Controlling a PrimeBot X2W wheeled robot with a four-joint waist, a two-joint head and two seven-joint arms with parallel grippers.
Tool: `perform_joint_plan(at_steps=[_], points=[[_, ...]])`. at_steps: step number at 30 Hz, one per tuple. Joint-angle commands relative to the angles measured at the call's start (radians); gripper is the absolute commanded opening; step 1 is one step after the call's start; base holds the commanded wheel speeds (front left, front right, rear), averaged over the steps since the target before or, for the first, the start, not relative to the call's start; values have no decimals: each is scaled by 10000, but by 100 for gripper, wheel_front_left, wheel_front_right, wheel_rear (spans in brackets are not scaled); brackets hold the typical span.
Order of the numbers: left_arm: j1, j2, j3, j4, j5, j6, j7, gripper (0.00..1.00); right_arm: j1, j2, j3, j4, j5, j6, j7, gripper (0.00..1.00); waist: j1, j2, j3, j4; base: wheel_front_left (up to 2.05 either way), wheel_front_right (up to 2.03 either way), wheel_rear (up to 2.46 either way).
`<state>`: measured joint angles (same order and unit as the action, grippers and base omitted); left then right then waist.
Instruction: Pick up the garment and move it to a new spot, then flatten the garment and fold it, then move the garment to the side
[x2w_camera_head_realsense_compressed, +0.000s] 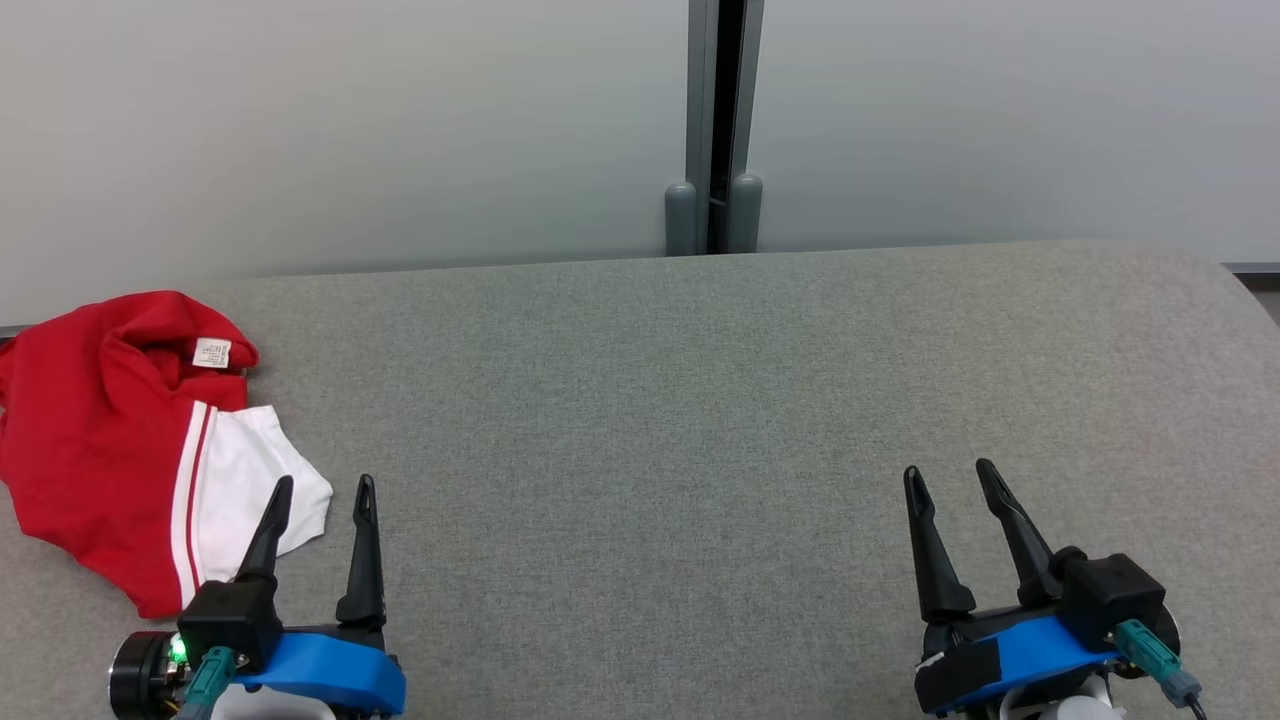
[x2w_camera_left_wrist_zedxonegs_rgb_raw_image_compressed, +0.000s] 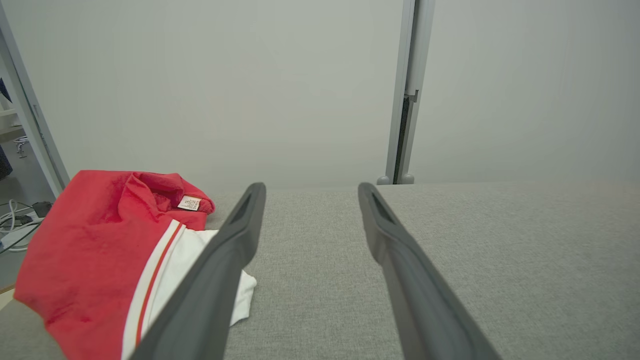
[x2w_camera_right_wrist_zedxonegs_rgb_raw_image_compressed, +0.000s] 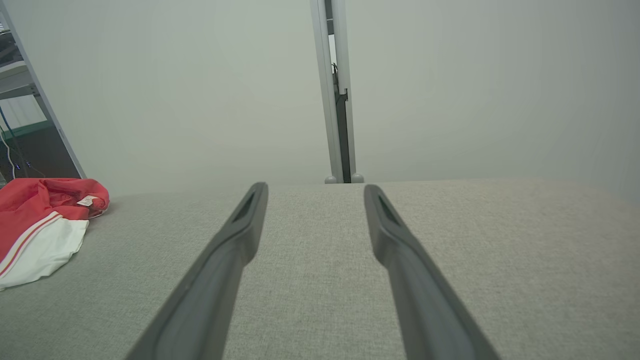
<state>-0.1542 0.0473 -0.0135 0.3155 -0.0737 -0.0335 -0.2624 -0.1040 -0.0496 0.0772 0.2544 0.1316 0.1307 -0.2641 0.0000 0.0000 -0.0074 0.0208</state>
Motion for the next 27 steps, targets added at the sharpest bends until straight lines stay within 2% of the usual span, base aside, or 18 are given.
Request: perform_joint_plan(at_steps=[1,15,27], points=[[-53,57,0,35,-18,55,-37,100,-109,-12,0,31,-70,0,-7,100,0,0,-7,2,0,0,0],[-163,57,65,247,-65,-5,-37,100,-70,-10,21,98,-45,0,-7,100,0,0,-37,127,0,0,0],[-222,62,405,327,52,70,-37,100,-60,-10,188,70,-104,-1,-6,100,0,0,65,1202,0,0,0]])
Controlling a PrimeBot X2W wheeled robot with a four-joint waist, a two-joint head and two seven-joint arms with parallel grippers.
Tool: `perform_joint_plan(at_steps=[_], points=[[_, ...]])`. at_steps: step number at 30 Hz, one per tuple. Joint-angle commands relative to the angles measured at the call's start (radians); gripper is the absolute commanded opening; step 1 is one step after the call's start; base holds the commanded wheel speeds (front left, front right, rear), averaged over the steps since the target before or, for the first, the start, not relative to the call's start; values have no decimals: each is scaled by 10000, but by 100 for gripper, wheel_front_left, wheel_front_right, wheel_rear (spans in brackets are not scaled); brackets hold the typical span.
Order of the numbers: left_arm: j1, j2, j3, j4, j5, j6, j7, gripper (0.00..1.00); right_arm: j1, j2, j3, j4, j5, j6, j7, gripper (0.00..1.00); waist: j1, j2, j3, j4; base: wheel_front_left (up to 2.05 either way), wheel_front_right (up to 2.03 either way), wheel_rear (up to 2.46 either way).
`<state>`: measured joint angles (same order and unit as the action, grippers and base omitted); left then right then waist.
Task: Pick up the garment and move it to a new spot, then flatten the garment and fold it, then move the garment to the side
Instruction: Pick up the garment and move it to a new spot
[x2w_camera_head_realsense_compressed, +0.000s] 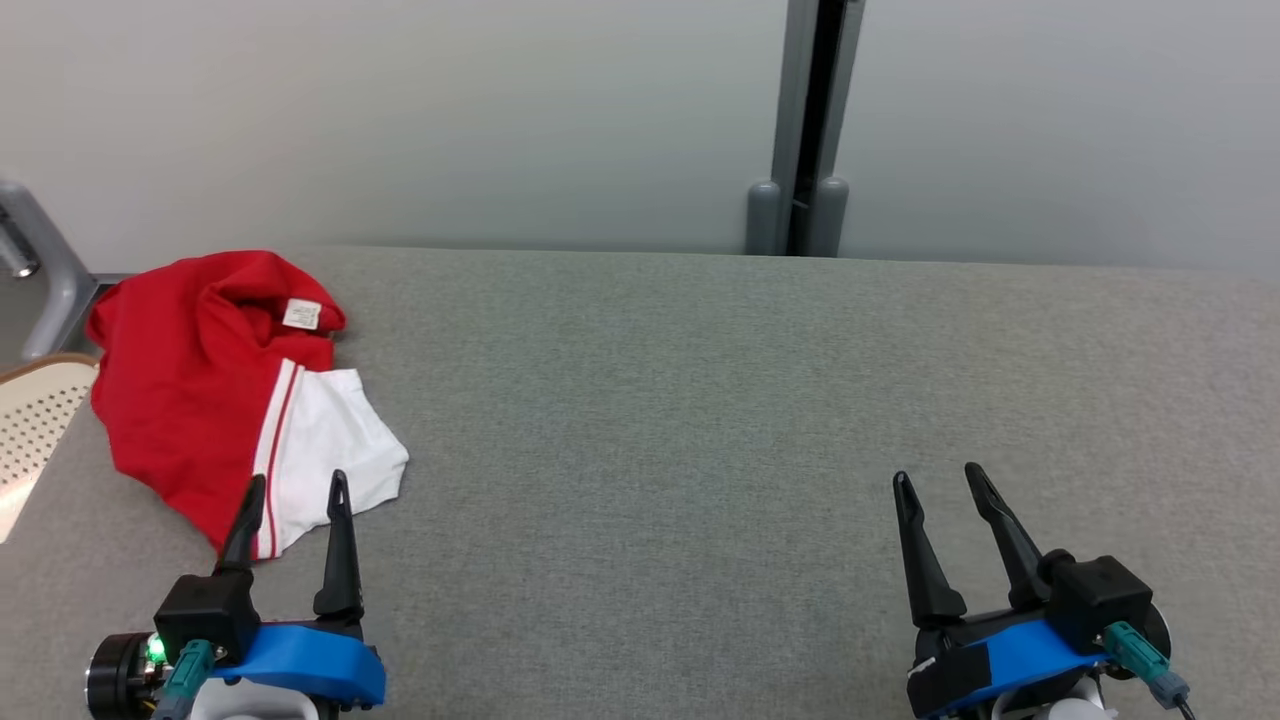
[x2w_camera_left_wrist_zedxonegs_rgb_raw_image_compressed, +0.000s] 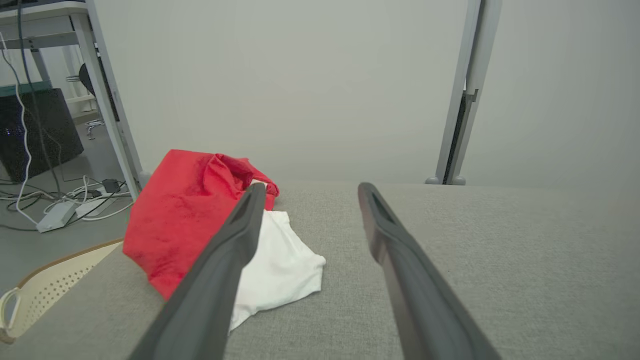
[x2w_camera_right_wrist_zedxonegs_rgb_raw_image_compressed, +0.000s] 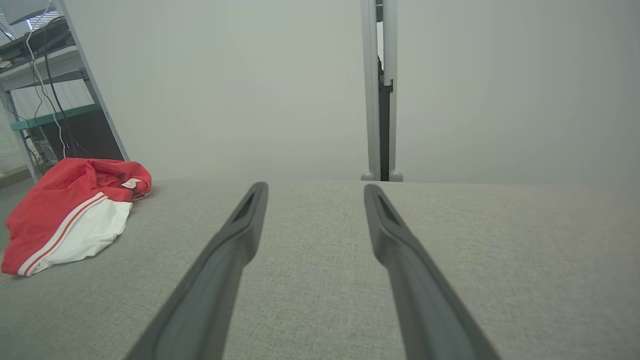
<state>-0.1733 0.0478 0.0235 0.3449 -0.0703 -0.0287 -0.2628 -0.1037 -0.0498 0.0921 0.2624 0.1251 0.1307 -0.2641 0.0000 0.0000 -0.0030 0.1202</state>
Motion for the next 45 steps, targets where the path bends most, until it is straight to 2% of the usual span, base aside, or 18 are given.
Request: perform_joint_plan(at_steps=[1,16,24,34,40,45], points=[[-33,53,61,40,18,34,-33,100,-52,-9,43,-15,-36,0,-7,100,0,0,39,352,0,0,0],[-72,47,292,229,-83,5,-33,100,-183,-9,136,17,-117,-1,-6,100,0,0,246,2427,0,0,0],[-67,48,450,317,-69,-61,-31,100,-228,-9,195,79,-114,-1,-6,100,0,0,311,3150,0,0,0],[-157,46,585,465,-80,-60,-33,100,-323,-9,265,162,-147,-1,-6,100,0,0,325,3278,0,0,0],[-602,47,605,630,-151,-149,-31,100,-425,-12,265,129,-288,-1,-7,100,0,0,530,3070,0,0,0],[-1588,228,738,931,-159,-264,-31,100,-631,-149,346,98,-428,-1,-7,100,0,0,934,2726,0,0,0]])
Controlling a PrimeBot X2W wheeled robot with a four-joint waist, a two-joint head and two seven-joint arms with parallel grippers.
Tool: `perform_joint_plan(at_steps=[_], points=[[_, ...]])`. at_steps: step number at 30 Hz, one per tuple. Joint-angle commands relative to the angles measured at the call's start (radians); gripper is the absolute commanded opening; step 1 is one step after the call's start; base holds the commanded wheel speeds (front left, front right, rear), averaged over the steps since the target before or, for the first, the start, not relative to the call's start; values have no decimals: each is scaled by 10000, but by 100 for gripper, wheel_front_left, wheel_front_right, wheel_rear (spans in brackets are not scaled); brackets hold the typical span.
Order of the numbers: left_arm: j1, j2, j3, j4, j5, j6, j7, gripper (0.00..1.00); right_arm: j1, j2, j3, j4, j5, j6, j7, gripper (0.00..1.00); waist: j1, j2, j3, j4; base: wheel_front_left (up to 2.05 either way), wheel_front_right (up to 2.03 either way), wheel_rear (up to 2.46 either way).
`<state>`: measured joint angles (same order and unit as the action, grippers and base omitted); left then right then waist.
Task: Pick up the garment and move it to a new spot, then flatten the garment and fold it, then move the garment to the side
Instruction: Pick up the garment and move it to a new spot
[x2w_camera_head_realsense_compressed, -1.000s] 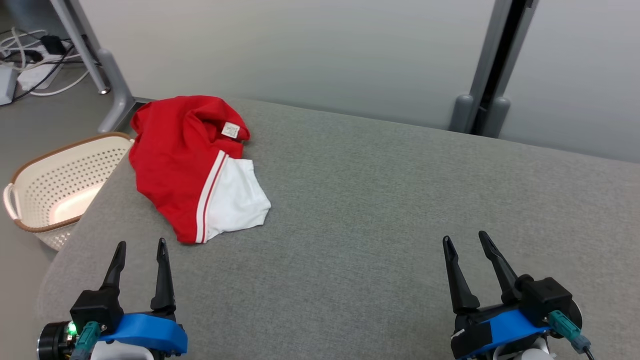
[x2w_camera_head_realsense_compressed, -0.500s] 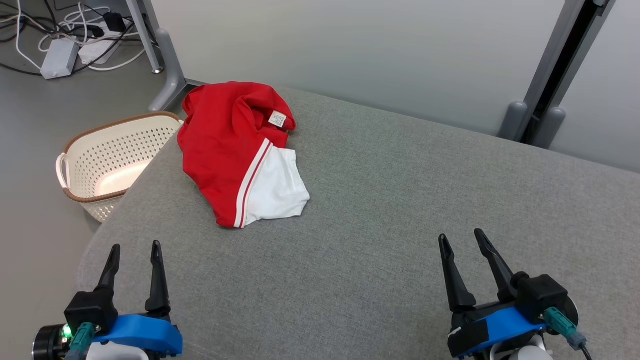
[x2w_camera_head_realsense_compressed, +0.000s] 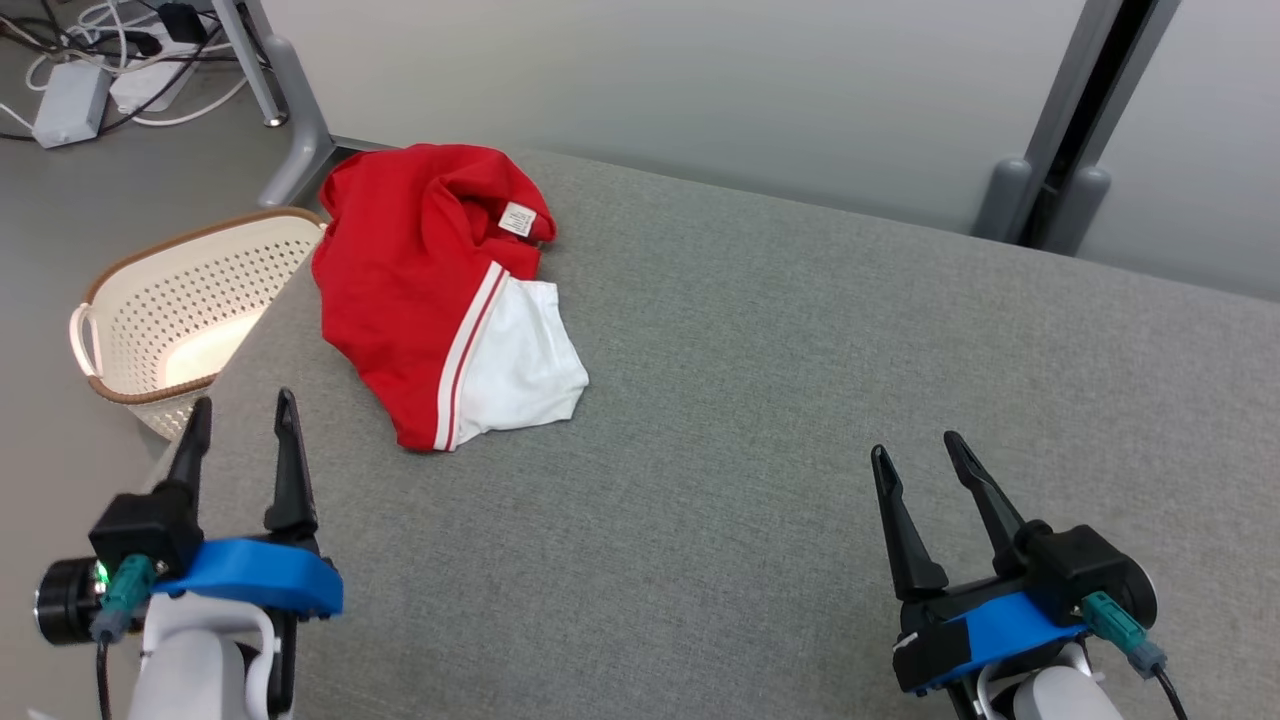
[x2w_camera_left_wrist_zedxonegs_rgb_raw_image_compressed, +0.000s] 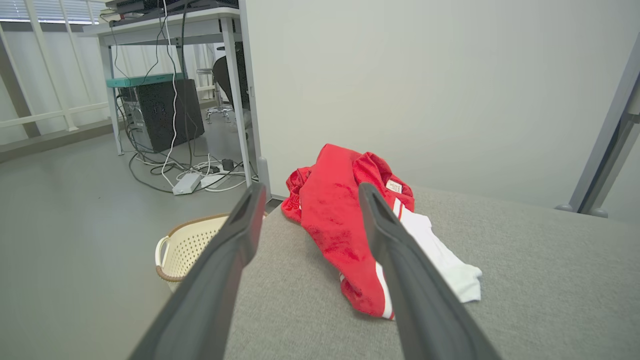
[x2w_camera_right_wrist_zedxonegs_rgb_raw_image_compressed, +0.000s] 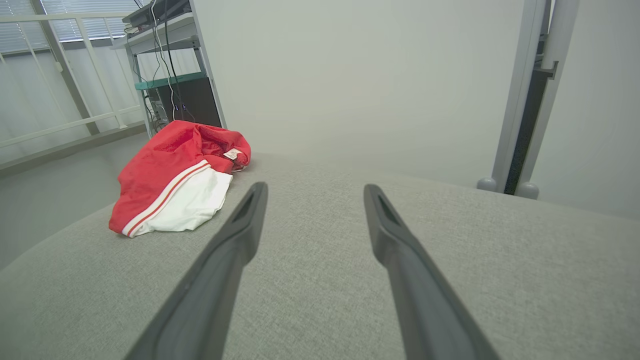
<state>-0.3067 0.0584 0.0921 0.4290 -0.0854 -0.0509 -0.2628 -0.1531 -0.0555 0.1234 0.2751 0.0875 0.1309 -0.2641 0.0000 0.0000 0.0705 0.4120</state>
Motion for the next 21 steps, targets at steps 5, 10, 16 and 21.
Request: perform_joint_plan(at_steps=[5,10,16,21], points=[[-1295,415,305,430,-127,-109,-31,100,-371,-243,80,-100,-197,-3,-7,100,0,0,682,-584,0,0,0],[-2506,870,762,1158,-379,-206,-30,100,-712,-524,12,-245,-370,-3,-7,100,0,0,1393,-1084,0,0,0],[-3722,1367,1110,2750,-669,-305,-31,100,-1050,-767,-110,-486,-508,-3,-5,100,0,0,2160,-1479,0,0,0],[-4494,1557,1009,4647,-826,-451,68,100,-1378,-941,-208,-669,-595,-3,-7,100,0,0,2797,-1648,0,0,0]])
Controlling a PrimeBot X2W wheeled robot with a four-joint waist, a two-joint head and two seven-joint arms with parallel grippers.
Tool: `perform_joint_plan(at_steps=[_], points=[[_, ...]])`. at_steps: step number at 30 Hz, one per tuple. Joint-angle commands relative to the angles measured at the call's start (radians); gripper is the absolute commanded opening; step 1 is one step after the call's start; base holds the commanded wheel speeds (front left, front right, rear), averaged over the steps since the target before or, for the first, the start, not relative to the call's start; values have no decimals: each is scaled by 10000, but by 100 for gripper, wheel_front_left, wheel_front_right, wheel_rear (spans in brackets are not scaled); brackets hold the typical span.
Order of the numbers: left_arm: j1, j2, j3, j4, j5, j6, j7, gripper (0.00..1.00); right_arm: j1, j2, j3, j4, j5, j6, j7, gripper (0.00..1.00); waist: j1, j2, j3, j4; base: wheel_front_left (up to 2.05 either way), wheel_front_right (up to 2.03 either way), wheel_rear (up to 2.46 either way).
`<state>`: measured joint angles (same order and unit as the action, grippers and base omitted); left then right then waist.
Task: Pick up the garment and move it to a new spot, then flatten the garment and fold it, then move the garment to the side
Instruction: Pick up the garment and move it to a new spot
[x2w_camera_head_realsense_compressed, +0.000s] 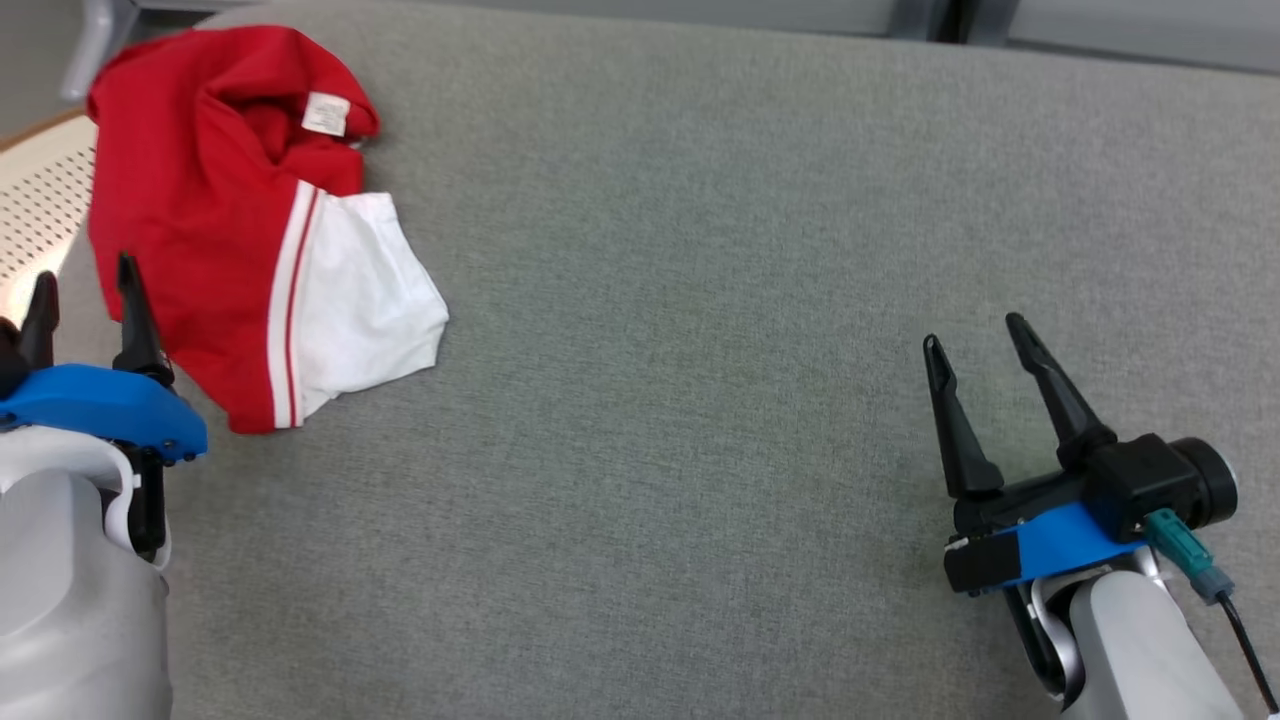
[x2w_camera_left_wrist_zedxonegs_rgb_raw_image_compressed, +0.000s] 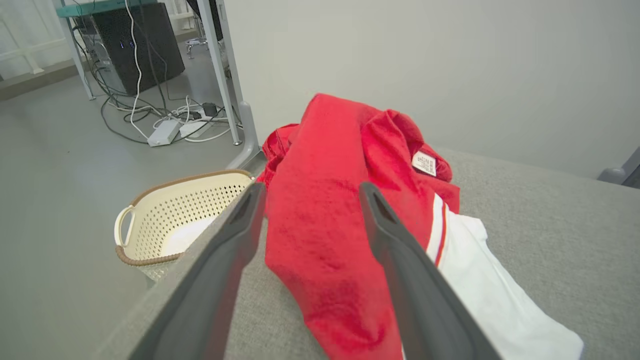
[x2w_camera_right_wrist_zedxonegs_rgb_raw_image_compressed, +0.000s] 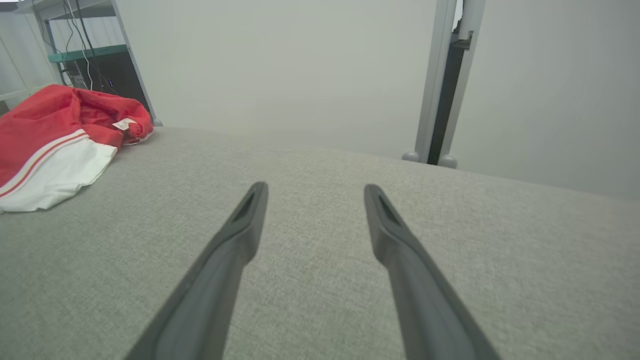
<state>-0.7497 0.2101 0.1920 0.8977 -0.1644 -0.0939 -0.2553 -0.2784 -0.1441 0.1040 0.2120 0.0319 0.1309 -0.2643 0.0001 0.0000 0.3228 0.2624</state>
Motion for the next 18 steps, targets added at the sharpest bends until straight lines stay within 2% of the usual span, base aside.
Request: perform_joint_plan(at_steps=[1,9,18], points=[[-197,94,7,302,-55,-34,32,100,-186,-78,-23,-82,-36,-3,-4,100,-1,0,385,-168,0,0,0],[-904,-181,-193,2567,-420,-210,773,100,-513,-158,-161,-195,-218,-3,-3,100,-1,0,1024,-125,0,0,0],[-1105,-470,-418,3670,-766,-339,1822,100,-636,-210,-145,-129,-225,-3,-3,100,-1,0,1213,-126,0,0,0]])
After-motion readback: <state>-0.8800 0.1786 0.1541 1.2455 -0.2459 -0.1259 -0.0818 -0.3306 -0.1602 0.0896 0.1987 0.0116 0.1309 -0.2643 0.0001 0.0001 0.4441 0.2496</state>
